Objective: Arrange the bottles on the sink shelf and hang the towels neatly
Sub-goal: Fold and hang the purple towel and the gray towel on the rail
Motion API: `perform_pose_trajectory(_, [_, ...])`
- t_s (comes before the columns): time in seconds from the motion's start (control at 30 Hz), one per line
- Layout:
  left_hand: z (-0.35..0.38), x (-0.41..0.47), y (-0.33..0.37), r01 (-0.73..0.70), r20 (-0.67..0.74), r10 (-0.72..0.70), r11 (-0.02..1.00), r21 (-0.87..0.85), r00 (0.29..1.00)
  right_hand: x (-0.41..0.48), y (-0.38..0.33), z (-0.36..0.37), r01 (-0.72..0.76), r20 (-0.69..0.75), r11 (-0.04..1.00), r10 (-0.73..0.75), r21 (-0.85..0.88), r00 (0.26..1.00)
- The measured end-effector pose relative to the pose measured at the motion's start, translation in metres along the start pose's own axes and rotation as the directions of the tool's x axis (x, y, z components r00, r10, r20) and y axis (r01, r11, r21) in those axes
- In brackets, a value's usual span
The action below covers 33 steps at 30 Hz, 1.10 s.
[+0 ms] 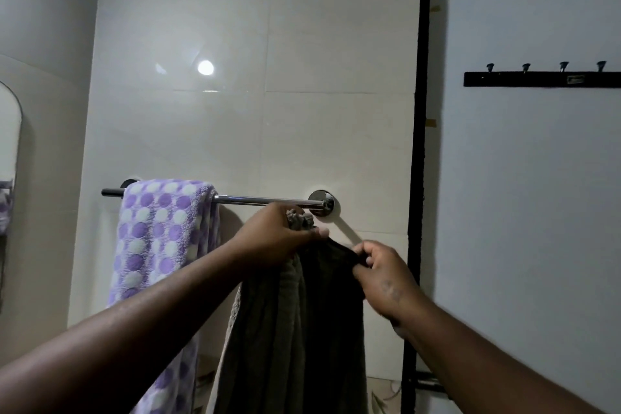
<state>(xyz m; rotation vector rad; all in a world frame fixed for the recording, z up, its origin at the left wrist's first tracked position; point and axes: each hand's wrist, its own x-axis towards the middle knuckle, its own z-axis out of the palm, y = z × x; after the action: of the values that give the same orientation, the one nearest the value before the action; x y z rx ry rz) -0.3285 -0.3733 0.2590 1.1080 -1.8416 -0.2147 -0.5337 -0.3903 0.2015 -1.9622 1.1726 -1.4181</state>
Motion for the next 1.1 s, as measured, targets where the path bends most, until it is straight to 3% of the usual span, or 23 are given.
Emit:
perform_pose_trajectory(0.1, [0.012,-0.006,0.007,-0.012,0.208,0.032,0.995,-0.099,0.978,0.014,-0.017,0.008,0.038,-0.022,0.963,-0.033,0.268,0.999])
perform_pose_trajectory(0.17, [0.015,-0.003,0.01,-0.064,0.17,0.069,0.997,-0.036,0.983,0.02,-0.022,0.009,0.049,-0.034,0.952,-0.041,0.303,0.999])
perform_pose_trajectory(0.27, [0.004,0.002,0.009,-0.038,0.014,0.037,0.991,0.126,0.999,0.02,-0.012,-0.002,0.001,0.068,0.983,-0.014,0.183,0.998])
perform_pose_trajectory(0.33, [-0.003,0.0,0.005,0.023,-0.103,-0.012,0.994,0.104,0.995,0.012,-0.001,-0.005,-0.066,0.233,0.996,0.051,0.055,0.971])
perform_pose_trajectory(0.4, [-0.011,-0.001,0.0,0.083,-0.157,-0.071,0.994,0.073,0.985,0.006,0.006,-0.003,-0.112,0.249,0.993,0.115,-0.025,0.962])
perform_pose_trajectory(0.5, [-0.008,-0.006,-0.001,0.094,0.098,-0.092,0.995,-0.02,0.991,0.01,0.001,0.006,-0.079,0.045,0.994,0.075,0.079,0.996])
perform_pose_trajectory(0.6, [0.01,-0.012,0.005,0.062,0.248,-0.029,0.99,-0.127,0.968,0.016,-0.021,0.016,-0.016,0.047,0.959,0.003,0.285,0.999])
perform_pose_trajectory(0.67, [0.013,-0.009,0.006,0.007,0.181,0.008,0.997,-0.082,0.983,0.02,-0.025,0.017,0.0,0.032,0.951,-0.01,0.308,0.999])
perform_pose_trajectory(0.77, [0.001,-0.006,0.003,0.043,0.031,-0.045,0.997,0.064,0.999,0.019,-0.012,0.004,-0.004,0.093,0.965,-0.021,0.262,0.995])
perform_pose_trajectory(0.87, [-0.008,-0.007,-0.001,0.092,-0.122,-0.079,0.99,0.107,0.989,0.008,0.005,-0.004,-0.056,0.27,0.996,0.036,0.066,0.962])
perform_pose_trajectory(0.93, [-0.012,-0.007,-0.004,0.117,-0.169,-0.097,0.987,0.112,0.981,0.003,0.012,-0.002,-0.061,0.204,0.998,0.062,-0.01,0.977])
perform_pose_trajectory(1.0, [-0.009,-0.009,-0.004,0.104,-0.011,-0.104,0.993,0.06,0.995,0.006,0.008,-0.001,-0.015,0.023,1.0,0.015,0.004,1.0])
perform_pose_trajectory(1.07, [0.004,-0.014,0.0,0.089,0.22,-0.075,0.995,-0.054,0.973,0.01,-0.007,0.002,0.041,0.005,0.995,-0.042,0.095,0.999])
perform_pose_trajectory(1.1, [0.012,-0.015,0.002,0.066,0.266,-0.038,0.993,-0.095,0.963,0.011,-0.014,0.005,0.054,0.031,0.988,-0.059,0.145,0.998])
